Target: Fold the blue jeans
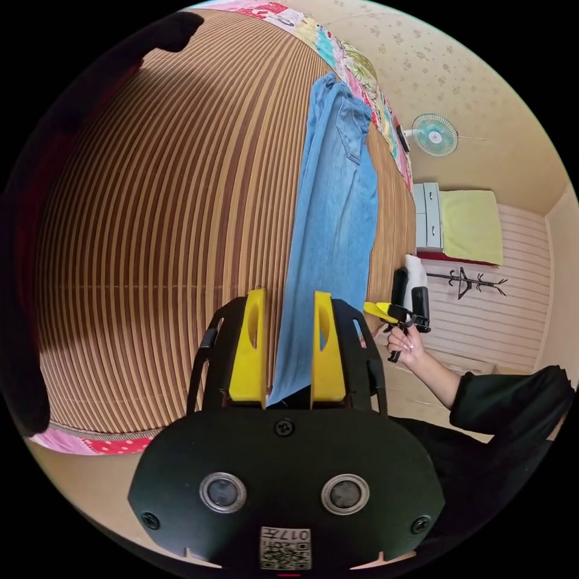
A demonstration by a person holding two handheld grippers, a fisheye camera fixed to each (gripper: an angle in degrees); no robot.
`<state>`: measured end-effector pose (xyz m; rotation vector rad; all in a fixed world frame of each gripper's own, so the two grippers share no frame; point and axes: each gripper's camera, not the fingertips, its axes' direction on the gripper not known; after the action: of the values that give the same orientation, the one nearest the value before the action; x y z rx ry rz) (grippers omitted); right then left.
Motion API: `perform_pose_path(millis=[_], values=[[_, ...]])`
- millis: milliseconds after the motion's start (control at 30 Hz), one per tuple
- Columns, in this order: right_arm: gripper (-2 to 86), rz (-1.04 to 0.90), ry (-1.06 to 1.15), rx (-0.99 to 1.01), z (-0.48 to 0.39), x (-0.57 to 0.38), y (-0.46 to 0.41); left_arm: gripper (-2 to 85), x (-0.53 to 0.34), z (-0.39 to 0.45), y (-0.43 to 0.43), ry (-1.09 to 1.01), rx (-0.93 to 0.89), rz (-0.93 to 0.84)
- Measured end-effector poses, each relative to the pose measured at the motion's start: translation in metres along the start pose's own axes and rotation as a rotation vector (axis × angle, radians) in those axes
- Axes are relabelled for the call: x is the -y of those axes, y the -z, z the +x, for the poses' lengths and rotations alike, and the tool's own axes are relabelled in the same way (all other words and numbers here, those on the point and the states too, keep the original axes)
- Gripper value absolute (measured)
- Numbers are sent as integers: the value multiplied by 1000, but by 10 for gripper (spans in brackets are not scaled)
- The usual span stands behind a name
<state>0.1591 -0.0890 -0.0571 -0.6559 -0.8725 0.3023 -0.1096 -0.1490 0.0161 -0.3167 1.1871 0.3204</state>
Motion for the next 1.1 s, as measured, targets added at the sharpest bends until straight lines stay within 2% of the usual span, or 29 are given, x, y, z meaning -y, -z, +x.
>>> perform_pose_path(millis=[267,500,633,900,1100], values=[[128,-4,7,95,6,-30,9,83,-37,-21,-29,2,-90,-31],[134,-18,40,172,-5,-1,9,43,11,-49,-49,-27,-209,-107],[133,-80,76,114,-26,3,1,45,34,-37,-61,-85,-173,-171],[56,-100,44,174,-27,4,-12,4,36,-42,-86,-108,-199,-216],[31,-135,127,391,-38,-29,17,-4,2,-64,-63,-148,-460,-201]])
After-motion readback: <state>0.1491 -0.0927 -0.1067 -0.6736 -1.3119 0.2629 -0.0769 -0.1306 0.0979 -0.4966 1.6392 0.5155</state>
